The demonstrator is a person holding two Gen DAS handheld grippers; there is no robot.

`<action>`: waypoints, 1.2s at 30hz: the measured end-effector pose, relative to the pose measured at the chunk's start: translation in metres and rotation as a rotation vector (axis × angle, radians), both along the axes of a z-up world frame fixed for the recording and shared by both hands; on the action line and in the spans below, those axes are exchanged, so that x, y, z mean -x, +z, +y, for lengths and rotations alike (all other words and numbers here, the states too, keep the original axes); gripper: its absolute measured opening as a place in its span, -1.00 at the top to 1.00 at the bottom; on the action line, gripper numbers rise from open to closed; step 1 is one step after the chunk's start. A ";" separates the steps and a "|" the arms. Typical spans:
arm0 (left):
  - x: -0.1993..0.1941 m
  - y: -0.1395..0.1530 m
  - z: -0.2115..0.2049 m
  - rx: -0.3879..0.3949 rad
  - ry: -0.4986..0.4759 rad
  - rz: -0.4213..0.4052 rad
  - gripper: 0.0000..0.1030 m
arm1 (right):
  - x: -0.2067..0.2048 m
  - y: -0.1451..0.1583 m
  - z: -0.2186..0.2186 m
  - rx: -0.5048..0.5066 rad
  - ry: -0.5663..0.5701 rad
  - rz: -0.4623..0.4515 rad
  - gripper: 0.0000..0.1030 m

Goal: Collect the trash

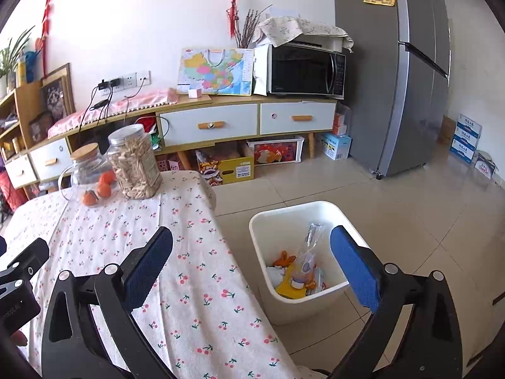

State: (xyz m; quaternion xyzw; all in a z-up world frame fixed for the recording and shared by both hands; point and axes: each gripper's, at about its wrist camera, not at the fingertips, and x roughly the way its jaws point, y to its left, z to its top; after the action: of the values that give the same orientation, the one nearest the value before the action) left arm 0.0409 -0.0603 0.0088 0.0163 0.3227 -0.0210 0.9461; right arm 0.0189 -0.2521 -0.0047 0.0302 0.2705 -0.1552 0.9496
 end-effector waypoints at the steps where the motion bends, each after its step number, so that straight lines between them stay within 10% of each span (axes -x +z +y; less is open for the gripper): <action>1: -0.001 -0.005 0.006 0.010 0.005 0.011 -0.87 | -0.002 -0.002 0.006 0.018 0.008 0.004 -0.86; 36: -0.008 -0.021 0.034 0.036 0.085 0.021 -0.87 | -0.009 -0.017 0.034 0.042 0.089 0.010 -0.86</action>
State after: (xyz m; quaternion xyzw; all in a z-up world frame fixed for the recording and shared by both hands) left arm 0.0486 -0.0263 -0.0119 -0.0148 0.3328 0.0131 0.9428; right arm 0.0283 -0.2186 -0.0216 -0.0026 0.2729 -0.1188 0.9547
